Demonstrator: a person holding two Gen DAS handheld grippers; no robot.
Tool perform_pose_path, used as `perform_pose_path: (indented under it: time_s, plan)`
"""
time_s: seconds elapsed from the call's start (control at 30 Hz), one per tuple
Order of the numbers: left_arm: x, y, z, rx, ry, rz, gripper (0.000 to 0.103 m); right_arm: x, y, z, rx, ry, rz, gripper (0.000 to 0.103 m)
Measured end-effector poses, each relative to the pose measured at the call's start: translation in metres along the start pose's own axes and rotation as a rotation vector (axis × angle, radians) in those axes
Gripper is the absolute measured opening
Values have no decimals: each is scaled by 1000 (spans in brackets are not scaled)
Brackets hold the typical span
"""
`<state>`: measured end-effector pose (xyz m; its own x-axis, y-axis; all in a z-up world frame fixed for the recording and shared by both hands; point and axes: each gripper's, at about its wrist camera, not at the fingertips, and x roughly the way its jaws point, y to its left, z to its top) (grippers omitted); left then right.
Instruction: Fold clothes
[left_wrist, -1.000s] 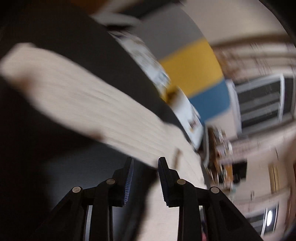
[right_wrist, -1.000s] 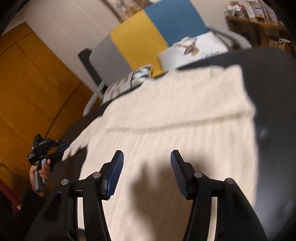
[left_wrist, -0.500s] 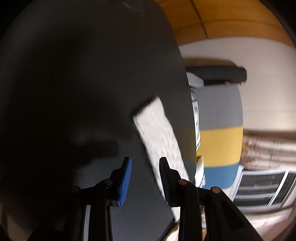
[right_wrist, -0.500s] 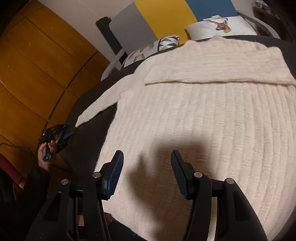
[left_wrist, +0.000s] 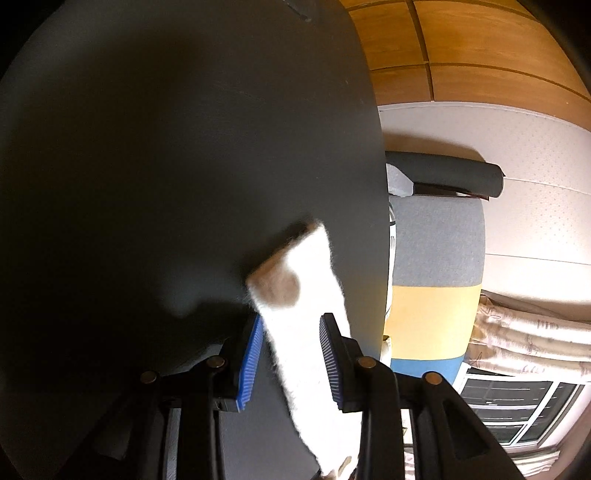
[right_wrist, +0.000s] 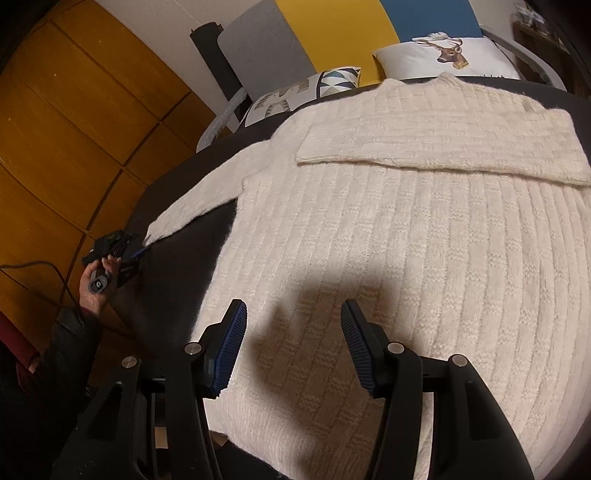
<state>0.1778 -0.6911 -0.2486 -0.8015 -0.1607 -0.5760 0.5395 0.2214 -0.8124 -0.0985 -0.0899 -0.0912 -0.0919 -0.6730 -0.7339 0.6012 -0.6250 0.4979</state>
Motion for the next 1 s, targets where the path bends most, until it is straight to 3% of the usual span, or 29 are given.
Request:
perform_pose_path:
  time_s: [0.23, 0.37, 0.53, 0.7, 1.0]
  plan:
    - [12, -1, 8, -55, 3, -51, 30, 10, 5, 0, -11, 20, -15, 57]
    - [15, -2, 9, -47, -6, -15, 13, 15, 3, 1, -2, 20, -34, 57]
    - [25, -3, 17, -100, -1, -15, 8, 16, 2, 2, 13, 17, -45, 57]
    - [28, -25, 11, 7, -30, 41, 5, 15, -3, 2, 36, 10, -40, 57]
    - [32, -69, -14, 180, -13, 24, 5, 17, -7, -1, 70, 15, -6, 57]
